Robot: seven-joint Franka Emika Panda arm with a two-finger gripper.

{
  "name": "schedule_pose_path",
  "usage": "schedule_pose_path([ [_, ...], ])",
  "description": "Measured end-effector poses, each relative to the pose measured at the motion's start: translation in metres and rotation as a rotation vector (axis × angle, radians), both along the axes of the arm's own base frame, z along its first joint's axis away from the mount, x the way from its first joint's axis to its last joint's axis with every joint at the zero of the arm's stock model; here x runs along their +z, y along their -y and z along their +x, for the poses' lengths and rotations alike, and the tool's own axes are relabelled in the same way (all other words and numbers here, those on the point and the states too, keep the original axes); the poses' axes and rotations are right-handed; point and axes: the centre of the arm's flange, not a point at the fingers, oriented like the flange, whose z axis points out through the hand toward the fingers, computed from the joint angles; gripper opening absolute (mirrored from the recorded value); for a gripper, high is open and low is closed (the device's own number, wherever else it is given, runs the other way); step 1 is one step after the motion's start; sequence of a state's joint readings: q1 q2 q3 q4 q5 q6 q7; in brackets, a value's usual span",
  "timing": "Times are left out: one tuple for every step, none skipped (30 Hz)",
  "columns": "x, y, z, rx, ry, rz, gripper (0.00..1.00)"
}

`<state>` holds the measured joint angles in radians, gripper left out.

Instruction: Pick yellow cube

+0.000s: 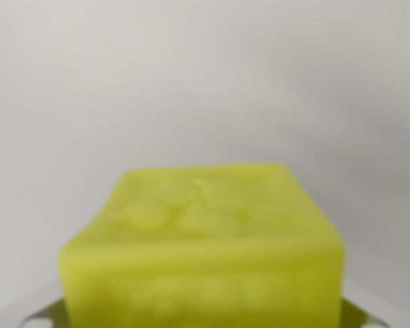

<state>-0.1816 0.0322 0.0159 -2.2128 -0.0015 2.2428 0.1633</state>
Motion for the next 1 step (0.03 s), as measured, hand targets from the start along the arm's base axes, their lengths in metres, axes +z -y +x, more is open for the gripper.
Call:
schedule_pose_path([
  [0.0000,0.0000,0.0000,0.000,0.000,0.000,0.00],
])
